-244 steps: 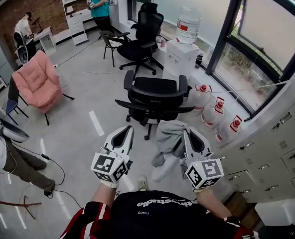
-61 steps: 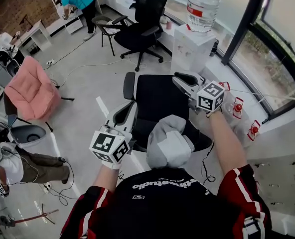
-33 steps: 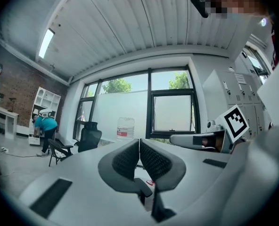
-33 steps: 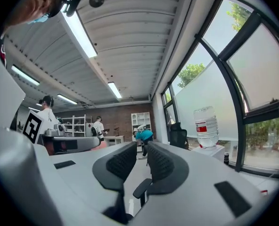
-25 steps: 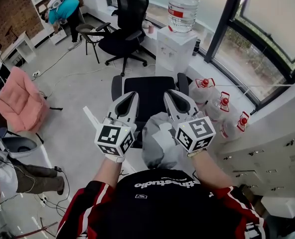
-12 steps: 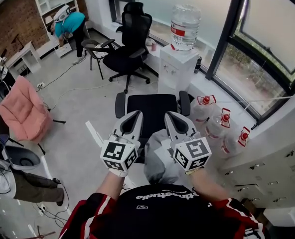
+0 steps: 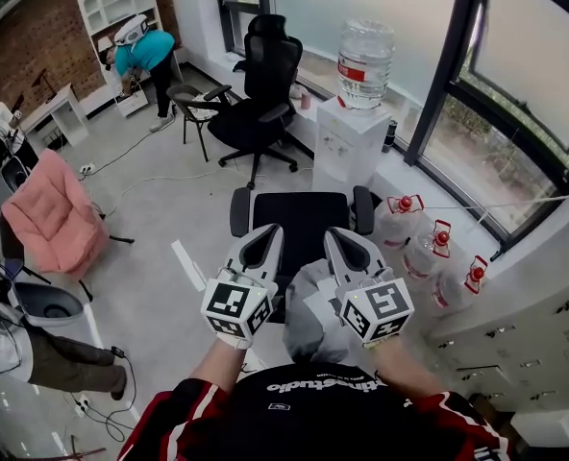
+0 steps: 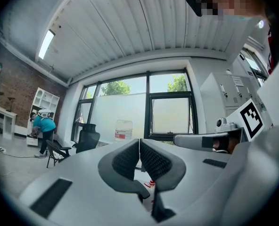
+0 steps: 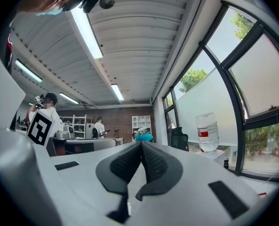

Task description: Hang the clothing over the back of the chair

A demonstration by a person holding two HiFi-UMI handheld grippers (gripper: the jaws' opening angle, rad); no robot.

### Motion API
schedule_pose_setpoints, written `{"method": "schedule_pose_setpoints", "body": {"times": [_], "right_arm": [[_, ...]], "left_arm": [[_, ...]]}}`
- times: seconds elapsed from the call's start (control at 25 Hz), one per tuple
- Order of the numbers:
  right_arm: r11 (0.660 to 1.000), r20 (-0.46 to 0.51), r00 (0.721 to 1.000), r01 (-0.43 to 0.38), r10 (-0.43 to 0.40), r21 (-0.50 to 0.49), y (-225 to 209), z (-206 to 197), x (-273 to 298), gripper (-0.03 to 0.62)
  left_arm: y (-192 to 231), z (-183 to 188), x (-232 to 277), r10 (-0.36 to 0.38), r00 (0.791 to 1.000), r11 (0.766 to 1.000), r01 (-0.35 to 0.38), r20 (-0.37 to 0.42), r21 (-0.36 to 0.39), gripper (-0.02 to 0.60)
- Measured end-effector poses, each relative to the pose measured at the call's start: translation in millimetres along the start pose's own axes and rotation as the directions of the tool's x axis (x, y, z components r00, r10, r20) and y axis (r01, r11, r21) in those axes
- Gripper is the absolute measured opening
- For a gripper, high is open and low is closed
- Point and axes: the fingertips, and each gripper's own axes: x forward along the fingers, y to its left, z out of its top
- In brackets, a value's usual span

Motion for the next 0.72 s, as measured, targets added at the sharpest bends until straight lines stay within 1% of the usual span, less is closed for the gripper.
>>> {"method": "schedule_pose_setpoints", "body": {"times": [0.44, 0.72], "right_arm": [[0.999, 0.005, 0.999, -0.034, 0.034, -0.01, 12, -1, 5, 0.011], [0.999, 0.001, 0.999, -0.039, 0.039, -0.008, 11, -2, 11, 0.002]], "left_arm": [[5, 2, -6, 0.012, 1.0, 1.0, -0.012, 0.006, -0.002, 0.025], [6, 1, -3, 0.012, 1.0, 1.0, -0.012, 0.01, -0.01, 0.025]]}}
